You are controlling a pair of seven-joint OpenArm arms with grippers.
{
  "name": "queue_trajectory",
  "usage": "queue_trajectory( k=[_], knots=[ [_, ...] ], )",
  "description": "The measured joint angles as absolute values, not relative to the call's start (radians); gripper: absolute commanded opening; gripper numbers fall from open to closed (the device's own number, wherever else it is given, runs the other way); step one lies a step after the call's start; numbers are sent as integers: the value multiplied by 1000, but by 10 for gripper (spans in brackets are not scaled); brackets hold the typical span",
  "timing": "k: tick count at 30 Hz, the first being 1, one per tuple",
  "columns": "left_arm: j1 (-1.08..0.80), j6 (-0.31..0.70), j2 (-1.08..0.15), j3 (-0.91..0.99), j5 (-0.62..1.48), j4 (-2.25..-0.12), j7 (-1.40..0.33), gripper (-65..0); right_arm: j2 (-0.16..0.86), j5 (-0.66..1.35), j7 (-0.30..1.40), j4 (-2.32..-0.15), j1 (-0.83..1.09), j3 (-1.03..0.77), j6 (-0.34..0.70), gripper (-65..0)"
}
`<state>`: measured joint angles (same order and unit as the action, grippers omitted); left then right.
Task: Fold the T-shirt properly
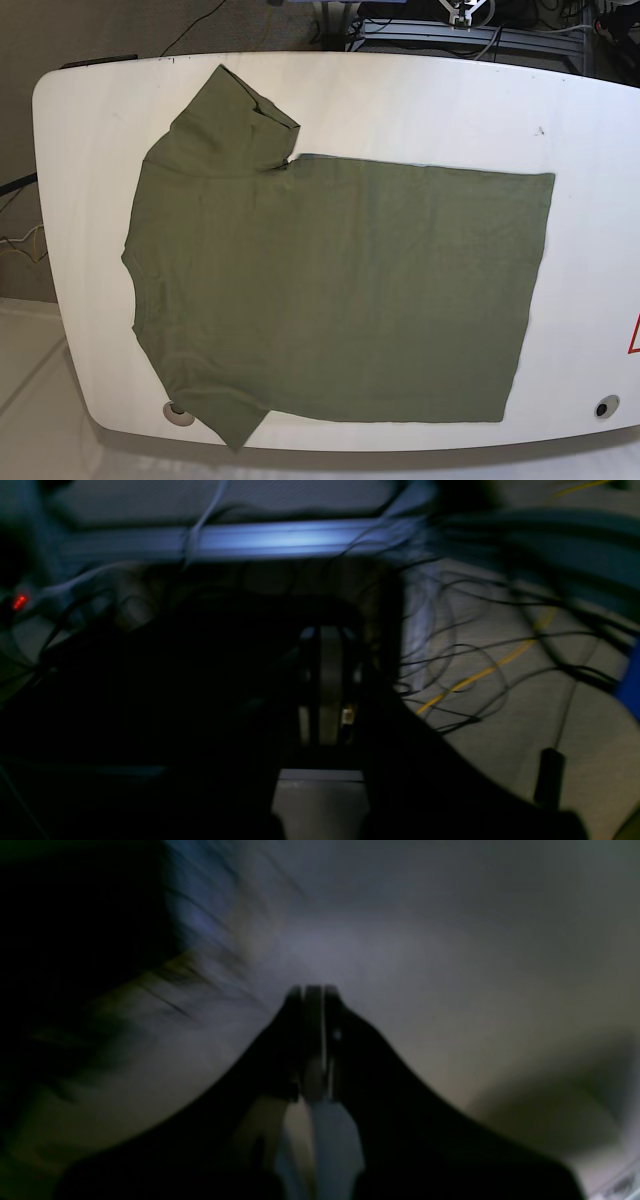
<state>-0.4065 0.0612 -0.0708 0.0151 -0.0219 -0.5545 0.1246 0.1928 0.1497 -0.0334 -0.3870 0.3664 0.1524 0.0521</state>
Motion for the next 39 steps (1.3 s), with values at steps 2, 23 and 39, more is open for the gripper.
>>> queue_trajectory(
  k=[2, 23, 39],
  knots=[
    [-380, 62, -70, 15, -27, -514, 119, -650, 173, 130, -20, -321, 316, 153, 51, -650],
    [-651, 72, -146, 19, 27, -810, 136, -650, 220, 138, -17, -640, 553, 159, 52, -650],
    [-809, 83, -184, 28, -3, -1222, 107, -650, 321, 160, -17, -1084, 731, 105, 21, -650]
  ],
)
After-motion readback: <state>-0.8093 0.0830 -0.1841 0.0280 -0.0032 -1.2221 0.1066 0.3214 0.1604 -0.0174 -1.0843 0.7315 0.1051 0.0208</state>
